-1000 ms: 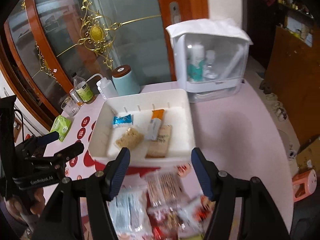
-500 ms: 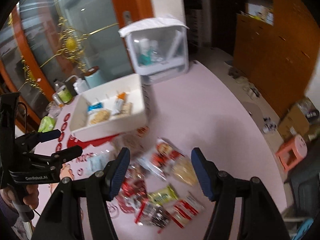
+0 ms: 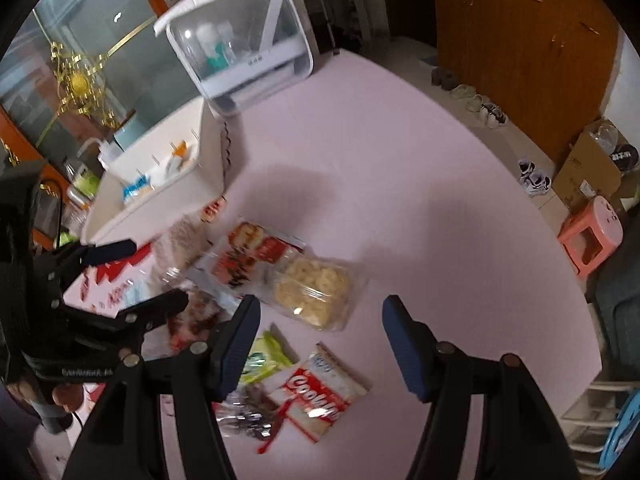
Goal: Organize snacks
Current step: 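Grasp the red-white bread bag with left tool while right tool grasps the clear puff pack, then carry the bread bag and puff pack into the white tray and release, then move both open tools back over the snack pile on the table, then grasp the blue-white wrapped pack with left tool while right tool grasps the clear bread pack, then carry both packs into the white tray and open both tools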
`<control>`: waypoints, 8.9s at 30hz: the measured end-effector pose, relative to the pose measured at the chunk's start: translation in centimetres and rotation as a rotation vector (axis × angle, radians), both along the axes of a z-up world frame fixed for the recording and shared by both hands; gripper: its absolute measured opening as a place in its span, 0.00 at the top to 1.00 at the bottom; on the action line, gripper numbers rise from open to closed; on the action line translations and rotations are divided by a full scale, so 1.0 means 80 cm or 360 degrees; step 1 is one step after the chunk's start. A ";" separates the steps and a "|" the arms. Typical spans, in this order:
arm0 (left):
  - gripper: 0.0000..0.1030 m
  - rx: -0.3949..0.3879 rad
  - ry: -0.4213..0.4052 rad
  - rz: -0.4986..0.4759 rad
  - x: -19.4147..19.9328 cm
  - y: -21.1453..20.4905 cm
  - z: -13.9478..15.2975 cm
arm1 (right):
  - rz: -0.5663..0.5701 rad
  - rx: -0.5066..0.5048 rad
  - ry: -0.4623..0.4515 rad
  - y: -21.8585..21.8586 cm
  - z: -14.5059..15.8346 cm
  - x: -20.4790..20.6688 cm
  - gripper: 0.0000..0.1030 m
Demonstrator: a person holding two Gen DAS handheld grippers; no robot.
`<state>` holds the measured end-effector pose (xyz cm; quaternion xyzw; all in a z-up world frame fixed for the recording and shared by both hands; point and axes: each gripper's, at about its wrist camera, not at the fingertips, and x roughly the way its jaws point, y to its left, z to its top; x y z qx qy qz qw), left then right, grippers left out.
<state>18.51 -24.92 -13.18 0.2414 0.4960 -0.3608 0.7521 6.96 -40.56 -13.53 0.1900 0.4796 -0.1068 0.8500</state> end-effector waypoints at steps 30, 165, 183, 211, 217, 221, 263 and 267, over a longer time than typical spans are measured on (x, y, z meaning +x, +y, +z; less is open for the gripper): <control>0.08 0.0178 0.0342 0.0027 0.085 -0.070 -0.117 | 0.1205 -0.0406 0.0111 0.041 -0.111 0.092 0.38; 0.08 -0.0174 -0.0276 0.0863 0.147 0.246 0.143 | 0.0663 -0.0219 -0.0479 0.224 0.186 0.211 0.17; 0.08 -0.0354 0.0003 0.0910 0.025 0.262 0.027 | 0.0662 -0.0349 -0.0321 0.214 0.109 0.151 0.17; 0.08 -0.0116 0.0052 0.1275 0.021 0.188 -0.125 | 0.0744 -0.0172 0.0148 0.215 -0.095 0.215 0.17; 0.08 -0.0075 0.0007 0.1316 0.021 0.177 -0.126 | 0.0788 -0.0171 0.0228 0.223 -0.115 0.227 0.18; 0.08 -0.0057 0.0013 0.1333 0.018 0.183 -0.125 | 0.0778 -0.0110 0.0221 0.217 -0.117 0.227 0.25; 0.26 -0.0142 0.0297 0.1530 0.011 0.252 -0.118 | 0.0730 0.0029 0.0139 0.187 -0.097 0.174 0.29; 0.30 -0.0140 0.0292 0.1504 0.008 0.266 -0.100 | 0.0724 0.0047 0.0087 0.186 -0.080 0.164 0.29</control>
